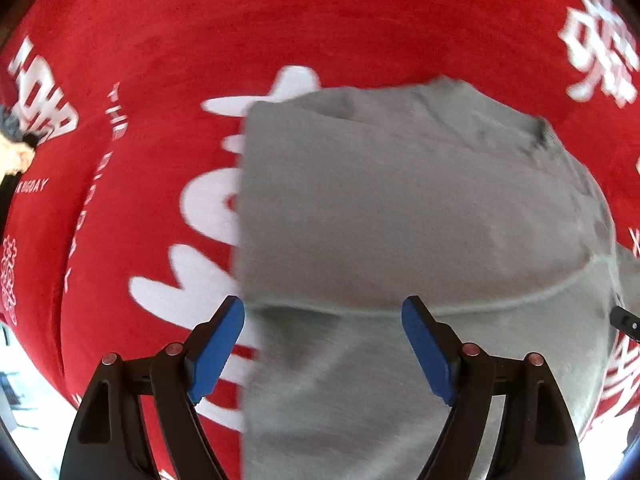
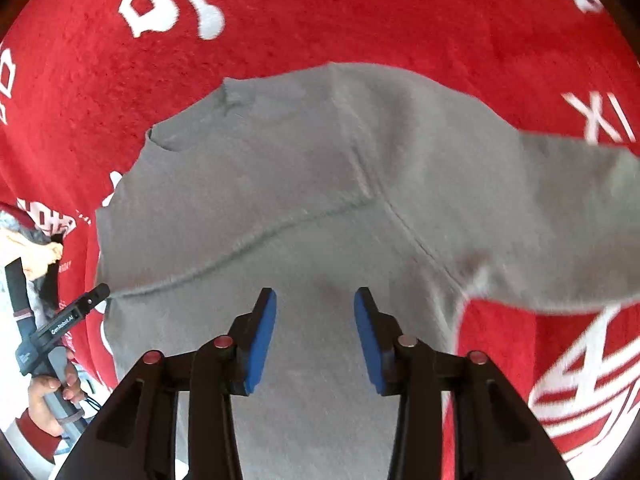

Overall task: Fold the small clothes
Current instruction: 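Move the right tool to the other sleeve cuff and close on it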

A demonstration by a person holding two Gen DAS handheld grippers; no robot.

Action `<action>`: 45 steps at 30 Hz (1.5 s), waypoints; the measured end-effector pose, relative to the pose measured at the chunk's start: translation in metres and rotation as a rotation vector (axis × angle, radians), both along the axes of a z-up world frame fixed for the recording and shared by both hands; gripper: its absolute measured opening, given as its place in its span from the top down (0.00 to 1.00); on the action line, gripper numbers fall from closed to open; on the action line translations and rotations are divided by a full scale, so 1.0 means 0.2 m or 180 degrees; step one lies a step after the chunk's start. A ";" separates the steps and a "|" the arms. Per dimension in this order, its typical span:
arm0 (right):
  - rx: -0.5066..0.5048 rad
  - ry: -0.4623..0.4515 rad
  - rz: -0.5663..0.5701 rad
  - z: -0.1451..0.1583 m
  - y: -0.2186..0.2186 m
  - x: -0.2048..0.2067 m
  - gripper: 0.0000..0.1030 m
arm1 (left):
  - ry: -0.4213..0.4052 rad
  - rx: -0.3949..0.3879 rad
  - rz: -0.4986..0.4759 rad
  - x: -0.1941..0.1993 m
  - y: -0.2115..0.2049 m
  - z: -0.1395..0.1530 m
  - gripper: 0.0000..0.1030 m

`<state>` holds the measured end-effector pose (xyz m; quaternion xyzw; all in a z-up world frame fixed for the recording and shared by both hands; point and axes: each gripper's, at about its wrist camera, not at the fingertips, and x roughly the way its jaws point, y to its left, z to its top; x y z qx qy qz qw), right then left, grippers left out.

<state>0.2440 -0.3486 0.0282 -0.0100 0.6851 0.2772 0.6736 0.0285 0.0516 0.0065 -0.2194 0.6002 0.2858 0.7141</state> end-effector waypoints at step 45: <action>0.0820 -0.0154 -0.3254 -0.07 -1.58 0.42 0.38 | -0.0132 -0.0152 -0.1161 1.17 -1.29 -0.14 0.15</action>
